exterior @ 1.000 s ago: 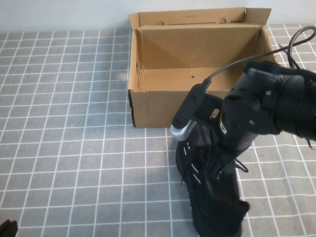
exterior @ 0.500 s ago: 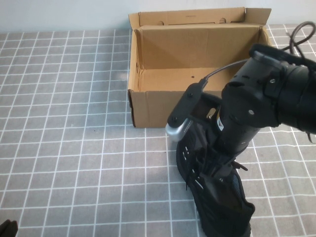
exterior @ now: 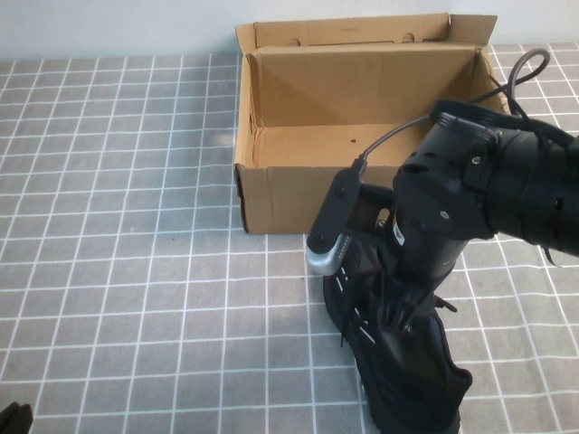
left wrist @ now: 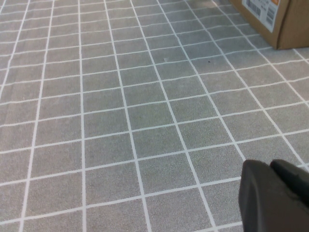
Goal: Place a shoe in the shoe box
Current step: Pick up the shoe from the table, then hand over the shoe
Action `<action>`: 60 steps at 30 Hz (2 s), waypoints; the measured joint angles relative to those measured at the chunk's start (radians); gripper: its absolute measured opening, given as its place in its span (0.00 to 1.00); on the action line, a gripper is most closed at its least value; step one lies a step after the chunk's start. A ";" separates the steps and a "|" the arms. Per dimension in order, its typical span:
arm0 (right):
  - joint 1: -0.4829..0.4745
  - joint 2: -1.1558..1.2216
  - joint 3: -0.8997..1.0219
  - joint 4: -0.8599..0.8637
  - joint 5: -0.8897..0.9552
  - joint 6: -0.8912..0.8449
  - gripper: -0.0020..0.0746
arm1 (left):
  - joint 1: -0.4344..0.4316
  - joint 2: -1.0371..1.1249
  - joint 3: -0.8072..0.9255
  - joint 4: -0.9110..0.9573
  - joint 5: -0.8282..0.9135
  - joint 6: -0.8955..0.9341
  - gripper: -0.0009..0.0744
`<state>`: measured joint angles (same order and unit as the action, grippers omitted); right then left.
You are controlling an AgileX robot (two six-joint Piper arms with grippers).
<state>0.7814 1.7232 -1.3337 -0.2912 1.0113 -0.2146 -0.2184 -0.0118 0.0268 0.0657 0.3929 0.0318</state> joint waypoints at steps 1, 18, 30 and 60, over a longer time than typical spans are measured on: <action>0.000 0.000 0.000 -0.006 0.000 0.000 0.51 | 0.000 0.000 0.000 0.000 0.000 0.000 0.01; 0.000 0.020 0.000 -0.012 -0.003 -0.004 0.09 | 0.000 0.000 0.000 0.000 0.000 0.000 0.01; 0.010 -0.260 0.000 0.132 0.166 -0.034 0.03 | 0.000 0.000 0.000 0.000 0.000 0.000 0.01; 0.010 -0.281 -0.190 0.255 0.065 -0.122 0.03 | 0.000 0.000 0.000 -0.264 -0.281 -0.114 0.01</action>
<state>0.7912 1.4420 -1.5234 -0.0361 1.0761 -0.3364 -0.2184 -0.0118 0.0268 -0.1983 0.1120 -0.0824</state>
